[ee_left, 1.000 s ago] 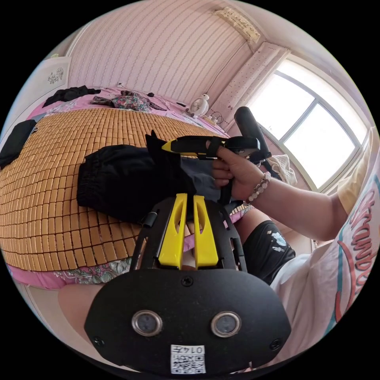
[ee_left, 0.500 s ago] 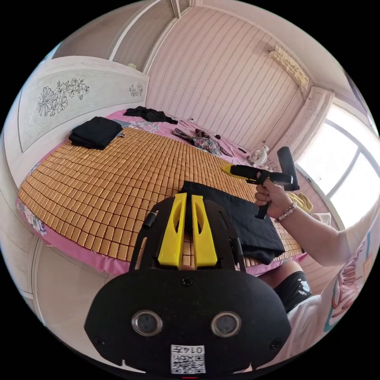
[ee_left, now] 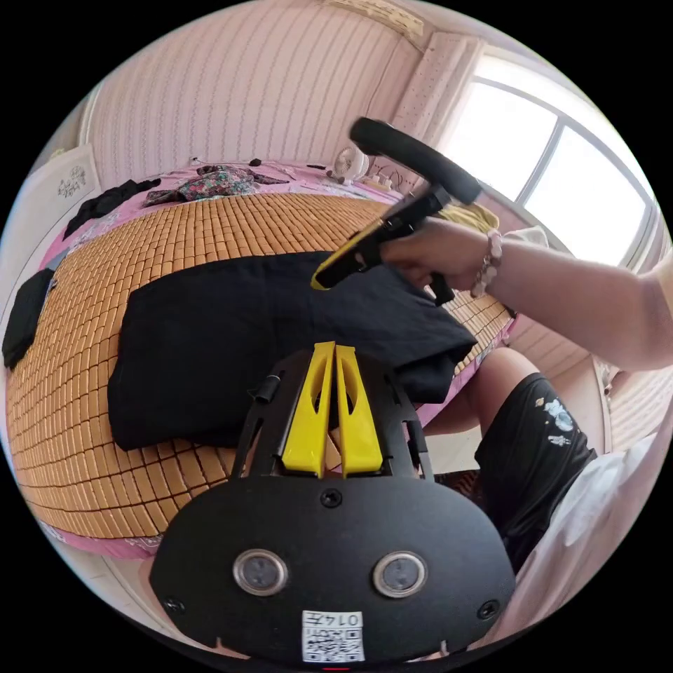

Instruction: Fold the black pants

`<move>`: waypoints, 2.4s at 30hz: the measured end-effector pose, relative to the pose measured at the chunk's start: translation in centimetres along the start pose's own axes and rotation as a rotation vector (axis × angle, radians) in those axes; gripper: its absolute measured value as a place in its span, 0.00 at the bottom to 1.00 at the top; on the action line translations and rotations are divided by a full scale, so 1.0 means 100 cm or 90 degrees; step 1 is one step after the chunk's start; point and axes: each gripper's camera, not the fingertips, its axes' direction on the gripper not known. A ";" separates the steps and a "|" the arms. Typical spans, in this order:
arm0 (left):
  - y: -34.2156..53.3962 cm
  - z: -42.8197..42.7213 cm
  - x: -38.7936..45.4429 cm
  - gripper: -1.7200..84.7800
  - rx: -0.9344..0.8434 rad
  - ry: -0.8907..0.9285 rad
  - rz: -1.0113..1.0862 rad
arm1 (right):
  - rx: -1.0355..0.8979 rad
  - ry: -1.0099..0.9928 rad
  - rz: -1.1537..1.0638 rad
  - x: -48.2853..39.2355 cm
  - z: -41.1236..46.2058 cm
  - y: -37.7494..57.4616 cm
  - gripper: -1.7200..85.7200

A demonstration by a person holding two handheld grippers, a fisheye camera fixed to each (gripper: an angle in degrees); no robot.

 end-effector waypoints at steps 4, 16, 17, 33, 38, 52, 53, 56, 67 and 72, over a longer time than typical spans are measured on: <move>0.004 0.047 0.012 0.01 -0.097 -0.035 0.049 | -0.065 0.053 -0.065 -0.009 0.011 -0.055 0.02; 0.021 0.080 0.008 0.01 -0.114 -0.001 0.064 | -0.243 0.151 -0.176 -0.001 0.024 -0.106 0.02; 0.021 0.081 0.006 0.01 -0.118 0.001 0.064 | -0.236 0.143 -0.138 0.009 0.032 -0.104 0.02; 0.037 0.017 -0.091 0.04 -0.010 0.035 -0.130 | 0.224 -0.081 0.454 0.183 -0.113 0.255 0.10; 0.044 -0.046 -0.173 0.10 0.114 -0.068 -0.245 | 0.190 -0.112 0.496 0.194 -0.112 0.311 0.12; 0.025 -0.009 -0.284 0.11 -0.042 -0.031 -0.338 | 0.261 -0.252 0.509 0.219 -0.144 0.370 0.06; 0.024 -0.006 -0.285 0.10 -0.061 0.009 -0.332 | 0.294 -0.234 0.509 0.223 -0.160 0.378 0.04; 0.024 0.005 -0.265 0.09 -0.094 0.059 -0.309 | 0.373 -0.209 0.496 0.232 -0.201 0.392 0.04; 0.028 0.018 -0.210 0.08 -0.063 0.170 -0.299 | 0.265 -0.242 -0.031 0.052 -0.245 0.258 0.06; 0.051 -0.022 -0.233 0.08 -0.034 0.175 -0.336 | 0.156 -0.233 -0.052 -0.004 -0.188 0.261 0.09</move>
